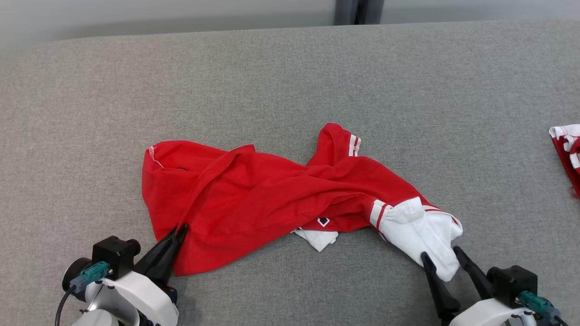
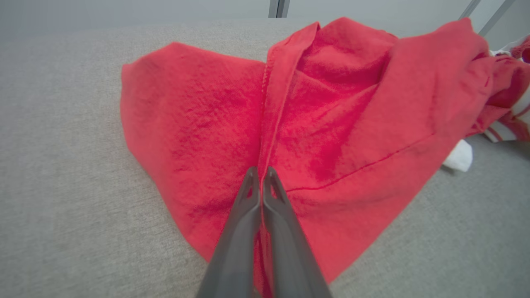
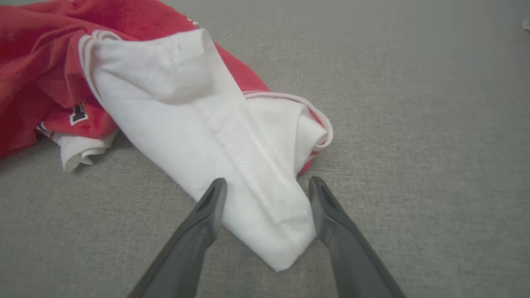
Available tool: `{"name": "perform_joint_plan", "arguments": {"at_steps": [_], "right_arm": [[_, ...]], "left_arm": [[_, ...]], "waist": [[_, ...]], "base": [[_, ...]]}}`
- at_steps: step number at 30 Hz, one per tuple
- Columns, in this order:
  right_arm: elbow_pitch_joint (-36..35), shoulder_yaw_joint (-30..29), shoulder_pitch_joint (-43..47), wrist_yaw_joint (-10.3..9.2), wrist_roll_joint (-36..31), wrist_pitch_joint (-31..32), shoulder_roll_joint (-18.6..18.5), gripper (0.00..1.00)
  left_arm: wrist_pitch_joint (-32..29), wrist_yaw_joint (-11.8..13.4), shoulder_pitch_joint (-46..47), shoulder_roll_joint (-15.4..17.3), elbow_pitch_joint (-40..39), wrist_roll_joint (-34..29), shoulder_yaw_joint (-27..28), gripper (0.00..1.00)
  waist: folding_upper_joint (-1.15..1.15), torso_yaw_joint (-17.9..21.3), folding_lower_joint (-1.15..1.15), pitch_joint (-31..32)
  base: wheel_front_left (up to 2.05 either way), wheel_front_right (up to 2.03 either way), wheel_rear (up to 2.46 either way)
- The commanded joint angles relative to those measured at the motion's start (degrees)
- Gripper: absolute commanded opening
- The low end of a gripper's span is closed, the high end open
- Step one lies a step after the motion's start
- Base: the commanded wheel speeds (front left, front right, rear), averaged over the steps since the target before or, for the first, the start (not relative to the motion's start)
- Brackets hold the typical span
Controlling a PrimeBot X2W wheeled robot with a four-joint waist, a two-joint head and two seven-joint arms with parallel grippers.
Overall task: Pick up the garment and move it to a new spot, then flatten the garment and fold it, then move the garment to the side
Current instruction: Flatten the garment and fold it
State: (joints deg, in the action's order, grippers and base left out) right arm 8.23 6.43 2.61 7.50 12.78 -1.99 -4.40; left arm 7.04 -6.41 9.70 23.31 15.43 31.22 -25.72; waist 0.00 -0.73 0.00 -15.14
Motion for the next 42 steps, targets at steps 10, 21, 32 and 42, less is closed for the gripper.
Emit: {"name": "perform_joint_plan", "arguments": {"at_steps": [10,21,32,42], "right_arm": [[2.6,0.5,1.8,-0.01,2.8,1.9,0.3,0.0],[-10.5,-3.9,1.3,-0.01,0.6,3.4,-1.9,0.0],[-24.0,-8.8,-7.2,-0.01,1.3,5.7,-4.9,0.0],[-27.7,-11.1,-21.7,-0.02,4.4,6.9,-9.8,0.0]], "left_arm": [[1.4,0.8,1.0,0.1,0.0,0.2,0.1,0.0],[0.2,6.1,0.2,1.8,-10.1,1.6,4.2,0.0],[-2.0,10.1,2.6,2.9,-26.2,6.8,11.2,0.0],[-3.6,11.5,12.1,3.8,-34.2,10.4,17.1,0.0]], "waist": [[0.0,0.1,0.0,0.3],[0.0,0.6,0.0,2.2],[0.0,1.0,0.0,3.9],[0.0,1.1,0.0,5.6]], "base": [[0.0,0.0,0.0],[0.0,0.0,0.0],[0.0,0.0,0.0],[0.0,0.0,0.0]]}}
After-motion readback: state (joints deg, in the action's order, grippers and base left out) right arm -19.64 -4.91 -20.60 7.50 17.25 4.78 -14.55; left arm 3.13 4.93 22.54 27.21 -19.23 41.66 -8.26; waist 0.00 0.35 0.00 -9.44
